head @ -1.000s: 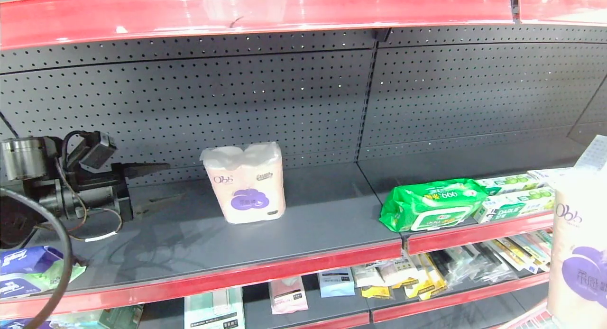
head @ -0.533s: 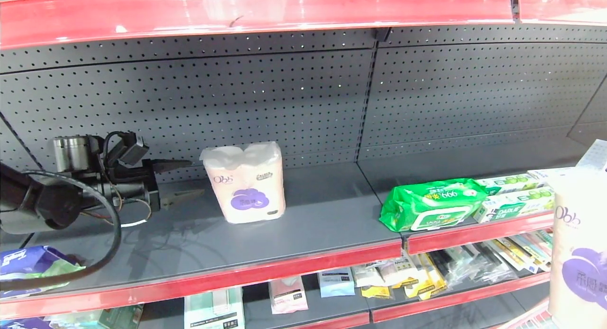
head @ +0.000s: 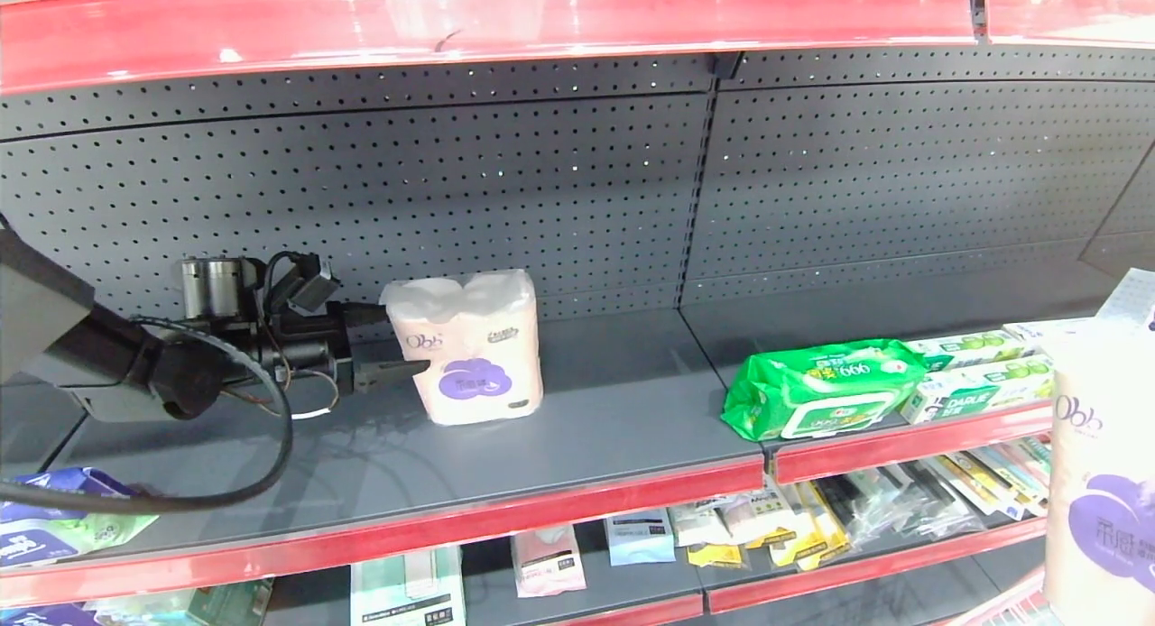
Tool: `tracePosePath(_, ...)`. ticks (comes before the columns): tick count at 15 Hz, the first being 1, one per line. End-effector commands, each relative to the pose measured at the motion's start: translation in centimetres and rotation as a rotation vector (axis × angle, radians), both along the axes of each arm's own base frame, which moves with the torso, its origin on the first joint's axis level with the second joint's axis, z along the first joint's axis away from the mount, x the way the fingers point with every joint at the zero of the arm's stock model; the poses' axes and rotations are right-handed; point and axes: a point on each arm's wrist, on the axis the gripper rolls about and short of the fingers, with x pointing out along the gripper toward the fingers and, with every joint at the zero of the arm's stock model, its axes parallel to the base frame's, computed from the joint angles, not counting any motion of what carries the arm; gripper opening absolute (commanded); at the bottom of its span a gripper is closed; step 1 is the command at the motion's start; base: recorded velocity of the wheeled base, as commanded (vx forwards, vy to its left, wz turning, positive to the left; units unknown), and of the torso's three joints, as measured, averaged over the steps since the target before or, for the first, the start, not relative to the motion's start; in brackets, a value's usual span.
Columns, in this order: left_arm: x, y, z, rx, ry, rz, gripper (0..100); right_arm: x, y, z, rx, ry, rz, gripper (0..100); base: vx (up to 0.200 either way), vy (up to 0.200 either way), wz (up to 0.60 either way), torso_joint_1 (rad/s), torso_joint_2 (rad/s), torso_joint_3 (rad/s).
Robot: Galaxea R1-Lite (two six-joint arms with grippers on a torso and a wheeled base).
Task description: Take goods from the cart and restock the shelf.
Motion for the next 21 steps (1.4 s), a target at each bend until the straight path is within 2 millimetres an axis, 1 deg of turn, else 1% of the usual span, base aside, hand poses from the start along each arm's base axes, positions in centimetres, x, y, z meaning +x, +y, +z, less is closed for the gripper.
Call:
tracePosePath(1,0.9,-1.1,-0.3,0.001,-0.003,-0.020,100,0.0,0.0,0.1,-0.001,-0.002,0.001,0,0.000,0.000,0.00,0.000,0.00,0.000)
tracePosePath(4,1.4,-2.3,0.3,-0.015,0.005,-0.036,100,0.0,0.0,0.1,0.000,0.000,0.002,0,0.000,0.000,0.00,0.000,0.00,0.000)
tracePosePath(6,2.1,-2.9,0.2,-0.013,-0.007,-0.046,100,0.0,0.0,0.1,0.000,-0.003,0.002,0,0.000,0.000,0.00,0.000,0.00,0.000)
tracePosePath(7,2.3,-3.6,0.0,-0.006,-0.001,-0.041,100,0.0,0.0,0.1,0.000,-0.003,0.002,0,0.000,0.000,0.00,0.000,0.00,0.000)
tracePosePath(15,2.8,-4.6,-0.1,-0.013,0.019,-0.037,100,0.2,0.0,0.2,0.000,-0.003,0.002,0,0.000,0.000,0.00,0.000,0.00,0.000)
tracePosePath(16,2.8,-4.7,-0.1,-0.013,0.019,-0.037,0,0.2,0.0,0.2,0.000,-0.002,0.002,0,0.000,0.000,0.00,0.000,0.00,0.000)
tracePosePath(21,2.5,-4.7,-0.2,-0.012,0.024,-0.042,0,0.4,0.0,0.2,0.000,0.003,0.002,0,0.000,0.000,0.00,0.000,0.00,0.000)
